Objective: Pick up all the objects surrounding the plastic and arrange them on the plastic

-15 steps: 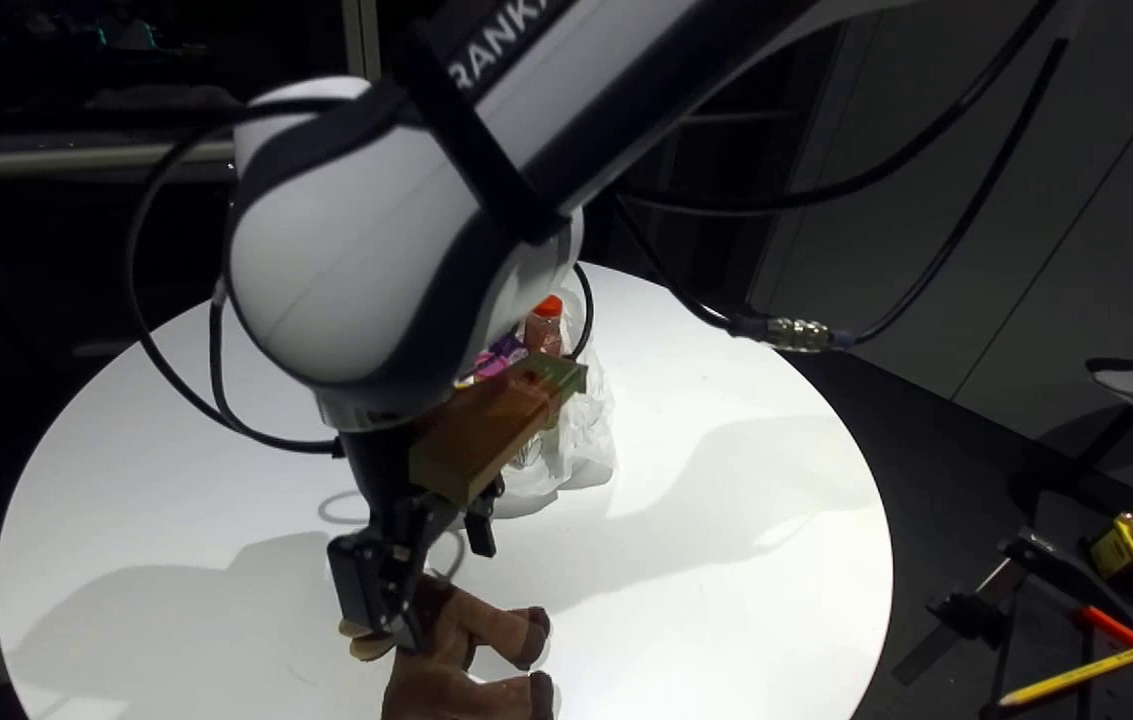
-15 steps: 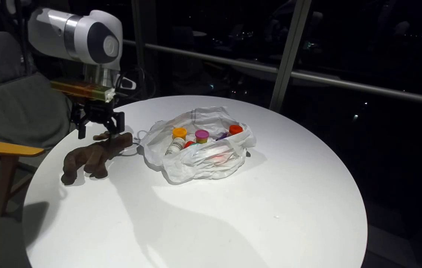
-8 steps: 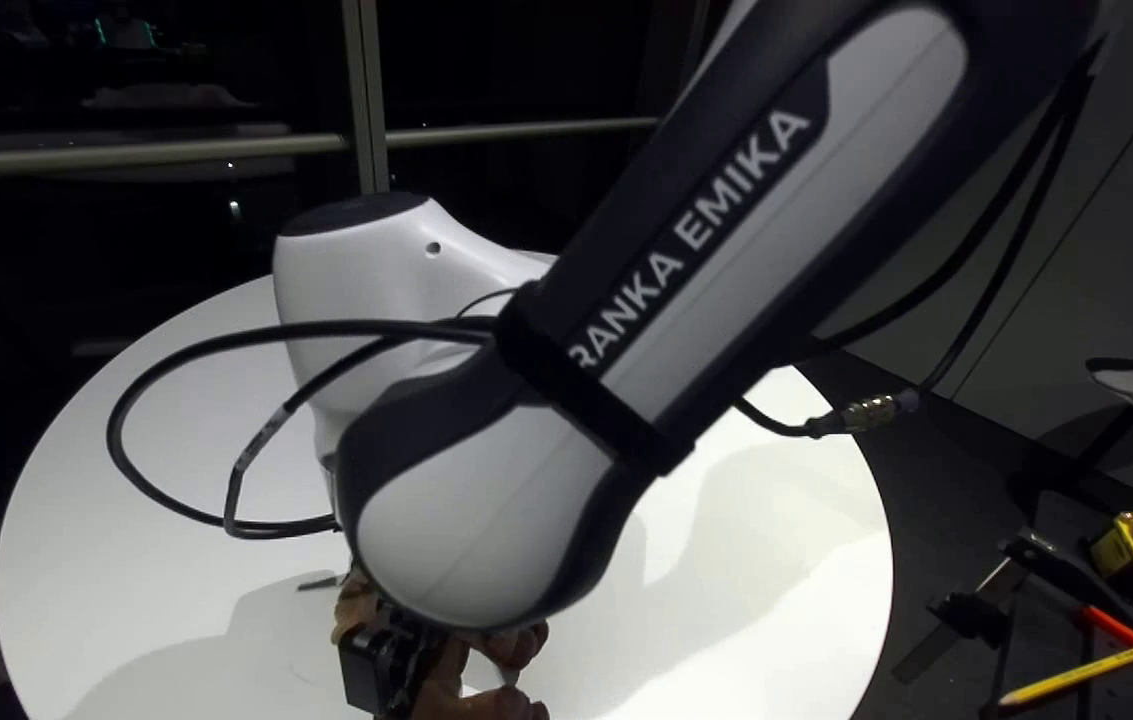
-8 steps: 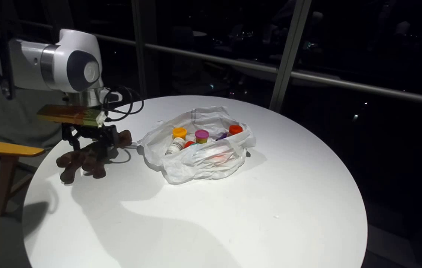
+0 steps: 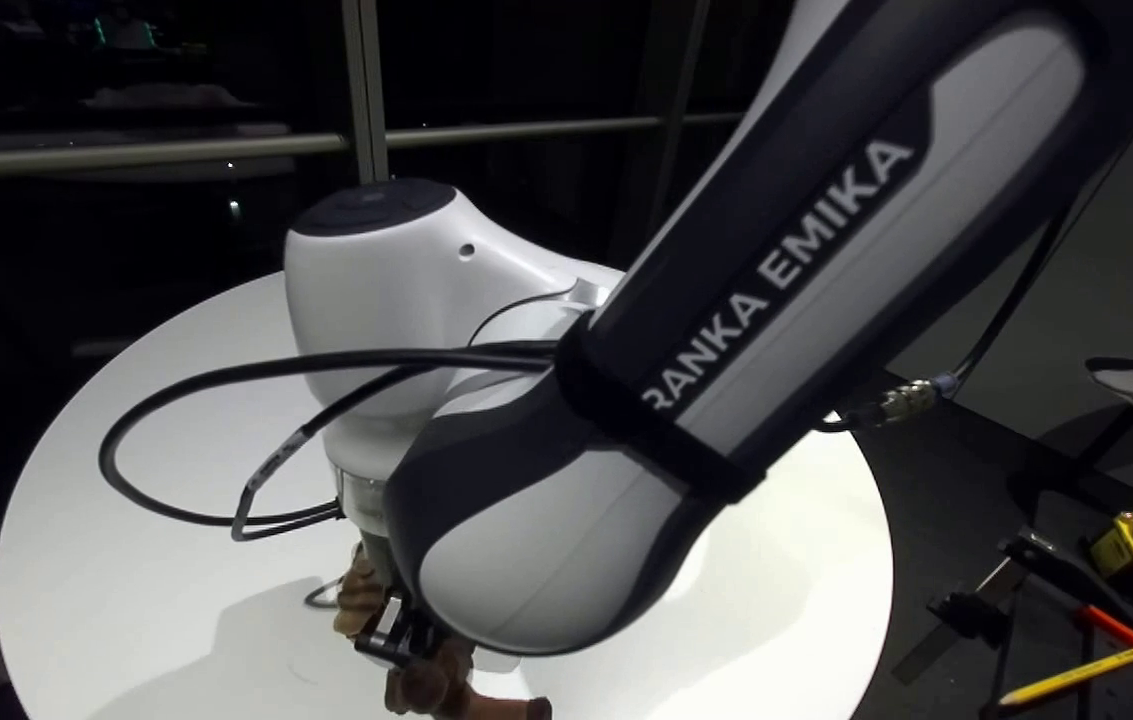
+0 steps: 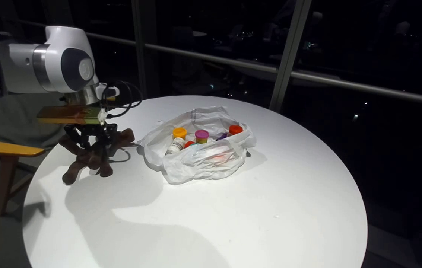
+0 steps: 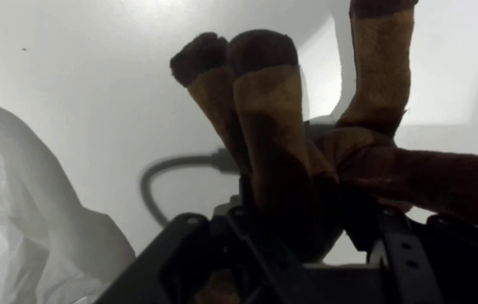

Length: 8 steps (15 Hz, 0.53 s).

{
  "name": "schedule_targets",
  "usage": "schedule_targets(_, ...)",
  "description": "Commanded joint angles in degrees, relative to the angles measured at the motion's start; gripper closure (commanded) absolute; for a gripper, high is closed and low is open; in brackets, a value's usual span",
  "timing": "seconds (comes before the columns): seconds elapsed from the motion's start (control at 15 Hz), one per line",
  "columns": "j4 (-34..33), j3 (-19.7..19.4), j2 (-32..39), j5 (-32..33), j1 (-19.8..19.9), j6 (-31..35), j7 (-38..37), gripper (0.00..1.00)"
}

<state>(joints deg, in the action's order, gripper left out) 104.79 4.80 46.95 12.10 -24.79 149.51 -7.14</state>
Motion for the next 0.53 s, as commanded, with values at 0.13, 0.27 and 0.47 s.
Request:
schedule_targets(0.13,6.03,0.02,-12.01,-0.49,2.40,-3.39,0.01,0.88)
schedule_targets(0.27,7.84,-0.46,-16.29,-0.40,3.51,-4.25,-0.58,0.90)
schedule_targets(0.47,9.64,-2.06,-21.74,0.08,5.74,-4.77,-1.94,0.90)
